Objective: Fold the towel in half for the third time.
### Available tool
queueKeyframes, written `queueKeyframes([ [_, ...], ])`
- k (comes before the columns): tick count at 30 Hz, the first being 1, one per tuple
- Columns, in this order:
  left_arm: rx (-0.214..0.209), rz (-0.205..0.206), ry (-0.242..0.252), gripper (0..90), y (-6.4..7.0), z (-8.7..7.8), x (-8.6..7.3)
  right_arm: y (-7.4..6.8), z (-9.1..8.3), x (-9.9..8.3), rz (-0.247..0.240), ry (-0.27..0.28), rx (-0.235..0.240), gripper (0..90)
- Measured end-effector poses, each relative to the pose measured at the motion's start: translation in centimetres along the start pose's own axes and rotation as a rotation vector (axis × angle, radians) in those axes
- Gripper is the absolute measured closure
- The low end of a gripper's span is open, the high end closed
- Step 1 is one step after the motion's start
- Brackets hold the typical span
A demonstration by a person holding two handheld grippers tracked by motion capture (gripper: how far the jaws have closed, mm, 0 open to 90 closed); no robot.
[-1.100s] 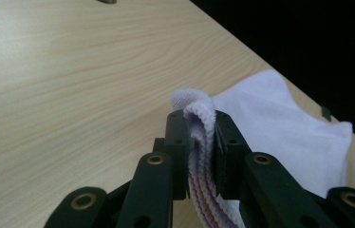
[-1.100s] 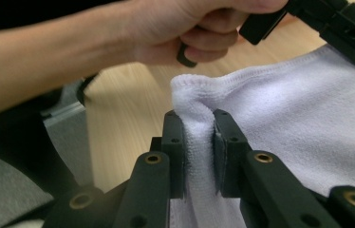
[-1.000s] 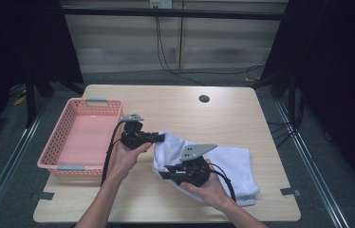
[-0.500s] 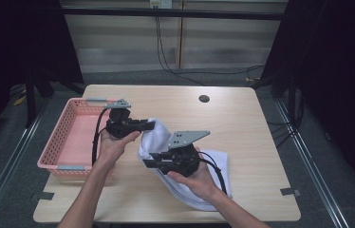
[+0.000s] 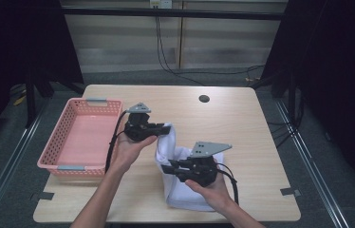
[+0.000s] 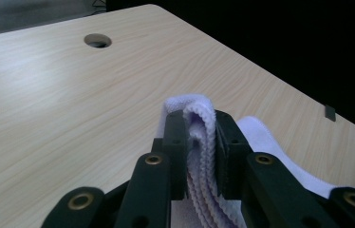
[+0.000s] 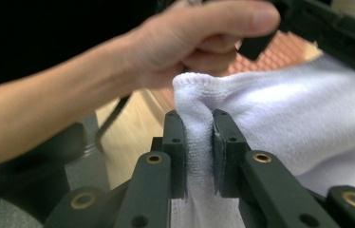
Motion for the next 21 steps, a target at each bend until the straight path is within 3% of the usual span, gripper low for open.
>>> queueKeyframes([
  [5, -0.026, 0.002, -0.025, 77.2, 1.6, 3.0, 0.3, 1.2, -3.1, -2.4, 0.056, -0.013, -0.053, 77.7],
  [10, -0.058, 0.046, -0.065, 76.2, 3.9, 6.1, 0.3, 1.3, -5.8, -4.7, 0.082, -0.03, -0.098, 76.9],
  [14, -0.069, 0.045, -0.127, 75.5, 4.5, 9.4, -0.8, 1.7, -7.1, -7.5, 0.118, -0.077, -0.14, 75.8],
  [18, -0.111, 0.005, -0.158, 72.1, 5.4, 12.2, -2.6, 1.6, -8.4, -10.8, 0.154, -0.126, -0.181, 74.9],
  [19, -0.104, 0.009, -0.161, 71.0, 5.6, 12.7, -2.9, 1.4, -8.7, -11.3, 0.176, -0.137, -0.173, 74.2],
  [21, -0.1, 0.012, -0.163, 69.2, 5.8, 13.7, -3.5, 1.2, -9.1, -11.9, 0.174, -0.166, -0.193, 71.4],
])
Point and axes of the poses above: each handheld gripper's, and its own axes: z roughly forward along the jaws, x roughly out of its top, y roughly to its right, the point moved 3 cm from there along z, roughly forward along the jaws, and after that the axes turned 10 degrees about -z, right-handed, at the moved point
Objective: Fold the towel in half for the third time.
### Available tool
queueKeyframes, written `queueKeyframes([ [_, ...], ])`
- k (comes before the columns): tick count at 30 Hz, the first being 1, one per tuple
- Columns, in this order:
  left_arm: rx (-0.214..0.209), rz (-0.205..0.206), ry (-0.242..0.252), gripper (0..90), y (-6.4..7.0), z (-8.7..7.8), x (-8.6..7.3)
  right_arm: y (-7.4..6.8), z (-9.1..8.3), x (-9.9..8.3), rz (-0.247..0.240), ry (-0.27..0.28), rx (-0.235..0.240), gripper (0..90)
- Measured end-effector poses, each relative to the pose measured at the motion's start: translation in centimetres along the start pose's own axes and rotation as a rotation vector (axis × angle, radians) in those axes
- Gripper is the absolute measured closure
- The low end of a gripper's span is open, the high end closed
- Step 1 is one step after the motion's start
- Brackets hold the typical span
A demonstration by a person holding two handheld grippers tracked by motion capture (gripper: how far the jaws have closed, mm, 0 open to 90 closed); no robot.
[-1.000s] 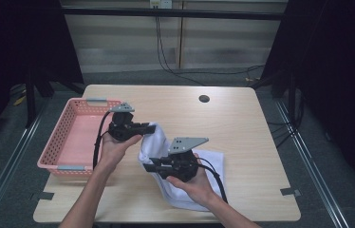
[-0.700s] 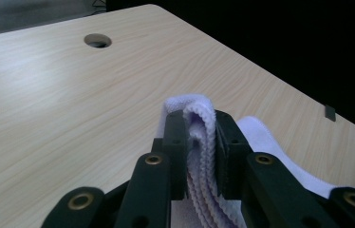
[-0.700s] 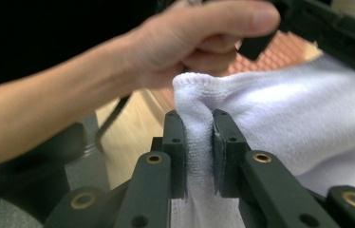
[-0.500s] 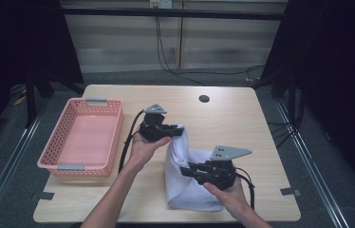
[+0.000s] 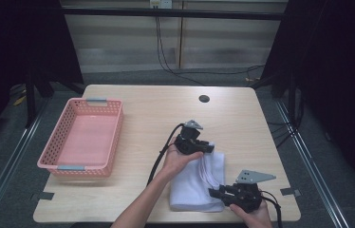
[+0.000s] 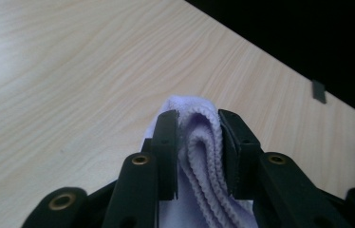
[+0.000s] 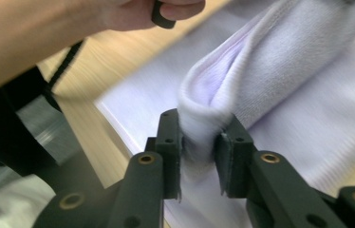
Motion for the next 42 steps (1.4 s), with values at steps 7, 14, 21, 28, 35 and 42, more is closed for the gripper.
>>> queueKeyframes([
  [7, -0.025, 0.009, 0.03, 44.0, 0.6, -1.3, 0.5, 0.6, -1.9, -0.6, 0.011, -0.016, -0.048, 41.9],
  [14, 0.071, -0.003, 0.097, 36.5, -0.5, -7.6, -1.4, 3.2, -2.7, 1.7, 0.049, 0.033, -0.104, 32.5],
  [21, 0.004, 0.061, -0.054, 64.9, 0.6, -9.8, -7.5, 6.5, 0.1, 5.1, -0.001, -0.031, -0.197, 28.7],
  [28, -0.013, 0.112, -0.143, 54.0, 2.0, -10.1, -12.3, 10.2, 4.2, 7.1, 0.011, -0.058, -0.243, 32.4],
  [35, -0.019, 0.111, -0.141, 49.7, 1.8, -9.9, -12.8, 11.3, 4.7, 5.1, 0.004, -0.103, -0.285, 64.1],
  [42, 0.004, 0.125, -0.143, 47.0, 1.9, -10.0, -13.1, 12.8, 4.3, 2.5, 0.01, -0.158, -0.238, 77.5],
])
Point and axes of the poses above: each handheld gripper's, and its own axes: z roughly forward along the jaws, x roughly out of its top, y roughly to its right, the point moved 3 cm from there along z, roughly forward along the jaws, and after that the axes turned 10 degrees about -z, right-handed, at the moved point
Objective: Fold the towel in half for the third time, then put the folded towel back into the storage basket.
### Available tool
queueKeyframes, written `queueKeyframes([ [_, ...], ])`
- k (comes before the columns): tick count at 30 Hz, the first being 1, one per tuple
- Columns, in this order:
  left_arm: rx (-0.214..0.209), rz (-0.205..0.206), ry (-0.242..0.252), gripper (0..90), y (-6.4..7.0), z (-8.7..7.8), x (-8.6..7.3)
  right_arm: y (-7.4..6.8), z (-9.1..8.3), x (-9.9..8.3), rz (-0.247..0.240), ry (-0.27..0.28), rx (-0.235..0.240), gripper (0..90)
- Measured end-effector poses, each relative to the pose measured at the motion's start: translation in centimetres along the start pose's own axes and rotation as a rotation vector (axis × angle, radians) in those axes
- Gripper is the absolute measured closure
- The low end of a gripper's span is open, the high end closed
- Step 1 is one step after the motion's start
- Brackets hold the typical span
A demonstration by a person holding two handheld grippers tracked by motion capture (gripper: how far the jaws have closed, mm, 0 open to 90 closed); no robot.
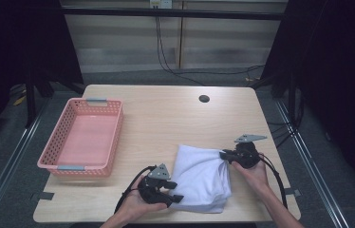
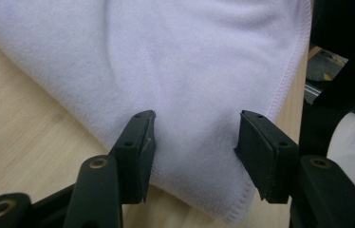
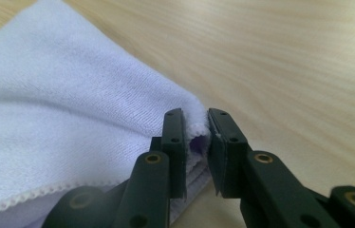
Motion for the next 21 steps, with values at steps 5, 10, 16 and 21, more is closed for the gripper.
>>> queueKeyframes([
  [5, 0.024, -0.023, -0.021, 40.2, -0.1, -1.3, -0.8, 0.3, 0.5, -0.1, -0.015, -0.015, -0.027, 58.6],
  [10, 0.015, -0.036, -0.037, 35.4, -0.2, -2.2, -2.1, 1.2, -0.1, 0.0, 0.036, 0.027, 0.033, 32.6],
  [16, 0.025, -0.037, -0.023, 31.8, 0.4, -2.2, -1.7, 0.6, 0.8, 0.2, 0.036, 0.003, 0.099, 24.9],
  [21, 0.045, -0.024, -0.037, 29.9, 0.2, -1.1, -1.2, 0.0, 1.4, 0.3, -0.017, -0.045, 0.08, 19.0],
])
Point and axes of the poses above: each handheld gripper's, and its own axes: z roughly forward along the jaws, x roughly out of its top, y roughly to its right, the point moved 3 cm from there along z, roughly forward along the jaws, and after that the axes turned 10 degrees about -z, right-handed, at the moved point
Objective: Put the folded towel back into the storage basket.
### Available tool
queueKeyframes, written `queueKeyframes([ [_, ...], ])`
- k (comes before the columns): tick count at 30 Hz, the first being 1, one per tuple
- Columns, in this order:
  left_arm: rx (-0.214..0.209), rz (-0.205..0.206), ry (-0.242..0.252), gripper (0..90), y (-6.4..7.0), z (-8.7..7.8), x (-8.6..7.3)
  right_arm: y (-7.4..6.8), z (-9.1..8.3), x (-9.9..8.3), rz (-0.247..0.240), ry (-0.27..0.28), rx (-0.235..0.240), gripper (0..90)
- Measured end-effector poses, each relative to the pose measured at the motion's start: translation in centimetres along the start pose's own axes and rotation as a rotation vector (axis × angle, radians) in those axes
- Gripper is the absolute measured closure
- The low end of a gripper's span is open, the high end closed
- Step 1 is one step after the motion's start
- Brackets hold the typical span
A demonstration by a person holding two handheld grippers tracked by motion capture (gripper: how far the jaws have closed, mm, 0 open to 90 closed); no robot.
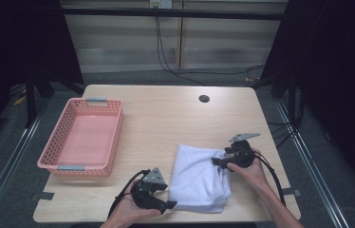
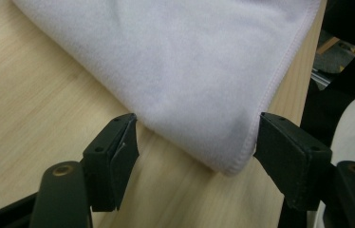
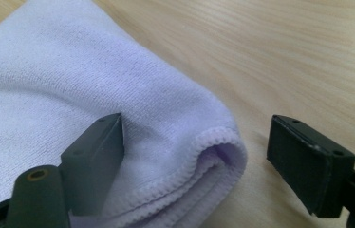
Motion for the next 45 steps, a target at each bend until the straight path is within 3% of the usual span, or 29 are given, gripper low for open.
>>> queueKeyframes([
  [4, 0.005, 0.025, -0.029, 27.9, 0.2, 0.9, 0.1, 0.5, 0.2, -0.2, 0.005, -0.023, 0.008, 13.9],
  [7, 0.016, 0.058, -0.009, 28.4, 0.5, 0.9, 0.3, 0.4, 0.4, -0.1, -0.016, -0.027, 0.005, 13.3],
  [10, 0.021, 0.05, -0.023, 28.2, 0.3, 1.0, 0.2, 0.3, 0.4, -0.2, -0.018, -0.03, 0.006, 14.0],
  [12, 0.018, 0.039, -0.023, 28.0, 0.2, 1.1, 0.2, 0.3, 0.4, -0.1, -0.027, -0.035, 0.017, 16.2],
  [16, 0.004, 0.058, -0.034, 25.4, 0.4, 1.6, 0.0, -0.1, 0.3, -0.1, -0.027, -0.023, 0.054, 29.4],
  [17, 0.02, 0.084, -0.069, 24.6, 0.3, 1.5, 0.0, -0.1, 0.2, -0.1, -0.028, -0.021, 0.056, 30.8],
  [21, 0.013, 0.067, -0.052, 22.5, 0.6, 2.0, 0.2, -0.3, 0.3, -0.1, -0.029, -0.019, 0.058, 35.5],
  [22, 0.021, 0.088, -0.064, 22.8, 0.6, 2.0, 0.3, -0.4, 0.3, -0.1, -0.032, -0.015, 0.067, 39.5],
  [23, 0.041, 0.097, -0.052, 25.0, 0.7, 2.2, 0.3, -0.4, 0.3, -0.1, -0.032, -0.012, 0.079, 41.7],
  [26, 0.076, 0.111, -0.04, 43.4, 0.6, 2.3, 0.7, -0.5, 0.3, 0.0, -0.038, -0.01, 0.101, 49.9],
  [28, 0.049, 0.113, -0.051, 54.0, 0.3, 2.2, 0.9, -0.5, 0.3, -0.1, -0.028, -0.003, 0.132, 56.2],
  [29, 0.046, 0.134, -0.069, 58.9, 0.1, 2.1, 0.9, -0.5, 0.3, -0.1, -0.028, -0.002, 0.136, 59.0],
  [31, 0.026, 0.1, -0.046, 65.7, 0.2, 2.3, 1.0, -0.7, 0.3, -0.1, -0.03, 0.005, 0.146, 62.9],
  [36, -0.001, 0.076, -0.047, 71.1, 0.0, 2.1, 1.1, -1.1, 0.4, 0.2, -0.031, 0.019, 0.137, 68.4],
  [45, -0.048, 0.039, 0.006, 72.8, 0.0, 1.2, 1.4, -0.7, 0.0, 1.0, -0.004, 0.041, 0.143, 69.9],
])
Point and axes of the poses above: each handheld gripper's, and its own axes: z roughly forward along the jaws, x roughly out of its top, y roughly to its right, the point moved 3 cm from there along z, roughly forward along the jaws, and after that the axes turned 10 degrees about -z, right-handed, at the moved point
